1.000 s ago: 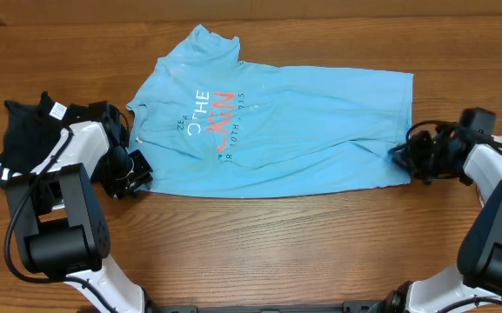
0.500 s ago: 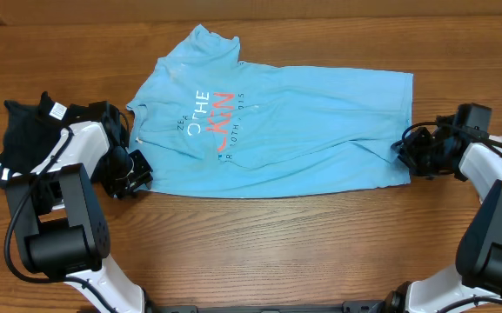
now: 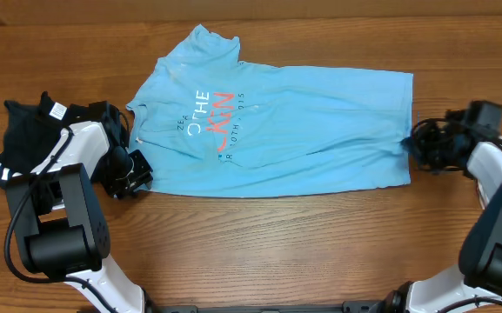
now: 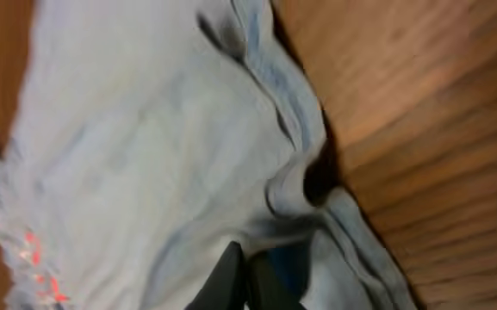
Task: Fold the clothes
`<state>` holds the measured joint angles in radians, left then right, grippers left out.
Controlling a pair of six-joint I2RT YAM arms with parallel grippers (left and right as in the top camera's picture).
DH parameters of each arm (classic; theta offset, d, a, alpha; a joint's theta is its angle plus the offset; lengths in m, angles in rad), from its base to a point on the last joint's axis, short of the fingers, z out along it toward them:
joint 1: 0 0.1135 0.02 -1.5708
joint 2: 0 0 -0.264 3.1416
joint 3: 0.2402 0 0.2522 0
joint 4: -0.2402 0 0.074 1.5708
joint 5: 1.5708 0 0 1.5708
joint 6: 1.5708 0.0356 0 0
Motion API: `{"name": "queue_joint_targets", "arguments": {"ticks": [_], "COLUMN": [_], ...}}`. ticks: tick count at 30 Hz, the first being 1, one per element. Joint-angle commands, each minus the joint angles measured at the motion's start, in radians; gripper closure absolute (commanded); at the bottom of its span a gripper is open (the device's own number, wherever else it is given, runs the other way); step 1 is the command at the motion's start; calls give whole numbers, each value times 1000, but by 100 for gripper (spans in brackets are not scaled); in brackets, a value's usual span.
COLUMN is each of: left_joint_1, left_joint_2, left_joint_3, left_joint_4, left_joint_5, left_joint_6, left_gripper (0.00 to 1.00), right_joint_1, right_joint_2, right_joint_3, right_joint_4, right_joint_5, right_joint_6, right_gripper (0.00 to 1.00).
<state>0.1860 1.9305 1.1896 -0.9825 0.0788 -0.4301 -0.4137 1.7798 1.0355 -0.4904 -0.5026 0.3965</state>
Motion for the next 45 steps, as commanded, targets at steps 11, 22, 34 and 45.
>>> {"name": "queue_joint_targets", "arguments": {"ticks": [11, 22, 34, 45], "left_joint_1": [7, 6, 6, 6], "left_joint_2": [11, 11, 11, 11], "left_joint_3": [-9, -9, -9, -9], "left_joint_4": [27, 46, 53, 56], "left_joint_5": [1, 21, 45, 45], "left_joint_6": [11, 11, 34, 34], "left_gripper": [61, 61, 61, 60], "right_joint_1": [-47, -47, -61, -77], "right_joint_2": [6, 6, 5, 5], "right_joint_3": [39, 38, -1, -1], "right_joint_4": [-299, -352, -387, -458], "right_joint_5": [1, 41, 191, 412], "right_joint_6": [-12, -132, -43, 58], "right_gripper": [62, 54, 96, 96]}}
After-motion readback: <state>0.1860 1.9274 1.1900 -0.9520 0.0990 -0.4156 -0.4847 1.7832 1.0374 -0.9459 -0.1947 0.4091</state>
